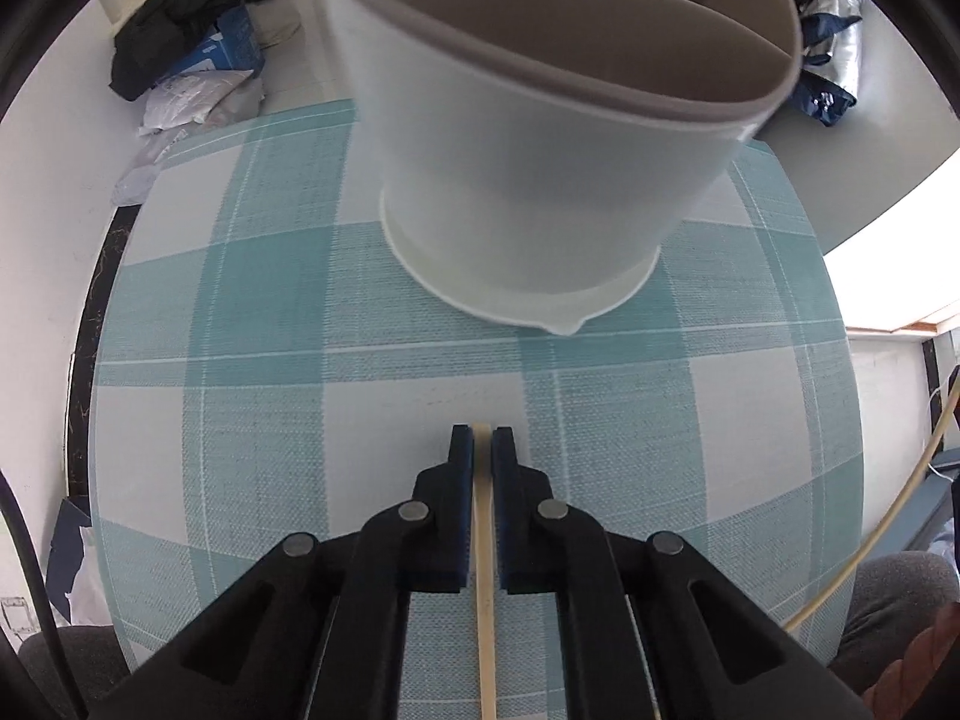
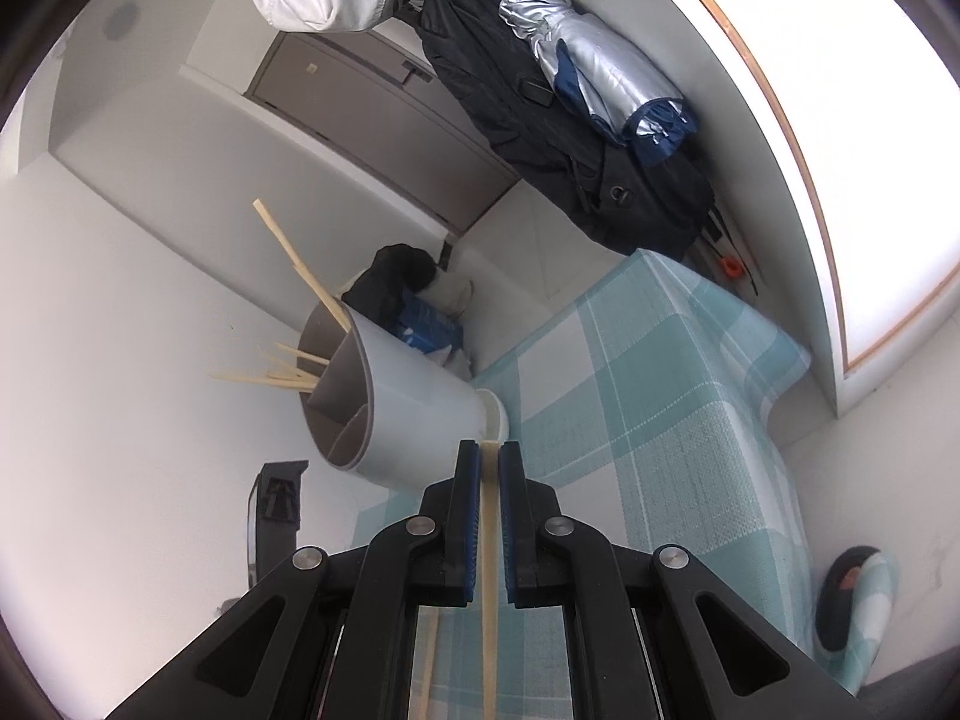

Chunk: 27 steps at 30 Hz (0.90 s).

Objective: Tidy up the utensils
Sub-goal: 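Lift the held chopstick off the table with the right gripper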

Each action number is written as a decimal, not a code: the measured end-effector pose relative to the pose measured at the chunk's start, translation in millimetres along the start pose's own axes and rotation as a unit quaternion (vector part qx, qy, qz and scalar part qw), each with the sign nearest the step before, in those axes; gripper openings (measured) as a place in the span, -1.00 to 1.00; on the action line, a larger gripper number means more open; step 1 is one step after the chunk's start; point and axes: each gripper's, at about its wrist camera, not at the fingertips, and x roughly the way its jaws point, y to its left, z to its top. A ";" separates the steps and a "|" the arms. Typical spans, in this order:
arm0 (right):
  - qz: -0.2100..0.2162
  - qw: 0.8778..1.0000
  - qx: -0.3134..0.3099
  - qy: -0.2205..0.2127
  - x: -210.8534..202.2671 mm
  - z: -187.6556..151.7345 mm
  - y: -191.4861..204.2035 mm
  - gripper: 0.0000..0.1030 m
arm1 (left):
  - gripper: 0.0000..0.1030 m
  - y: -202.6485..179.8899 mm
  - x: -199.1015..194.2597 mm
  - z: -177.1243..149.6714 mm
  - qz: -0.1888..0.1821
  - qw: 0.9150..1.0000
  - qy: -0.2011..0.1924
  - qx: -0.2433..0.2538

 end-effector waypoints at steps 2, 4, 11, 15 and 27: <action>-0.002 1.000 -0.006 0.001 -0.4 -0.9 1.4 -0.89 | -0.96 -1.4 -2.9 -3.2 -0.002 1.000 -0.002 0.001; -0.007 1.000 -0.018 0.001 -1.4 -2.3 4.3 -0.89 | -0.96 -0.7 -12.1 -6.5 -0.012 1.000 -0.022 -0.003; -0.018 0.994 -0.110 -0.020 -13.6 -15.0 42.1 -0.89 | -0.96 9.4 -74.0 -29.3 -0.085 0.983 -0.162 -0.009; -0.009 0.984 -0.175 -0.039 -20.2 -24.9 72.8 -0.89 | -0.96 17.7 -108.0 -48.2 -0.111 0.967 -0.227 0.000; -0.031 0.965 -0.256 -0.042 -17.8 -50.6 114.6 -0.89 | -0.96 31.1 -145.8 -50.1 -0.146 0.931 -0.333 -0.014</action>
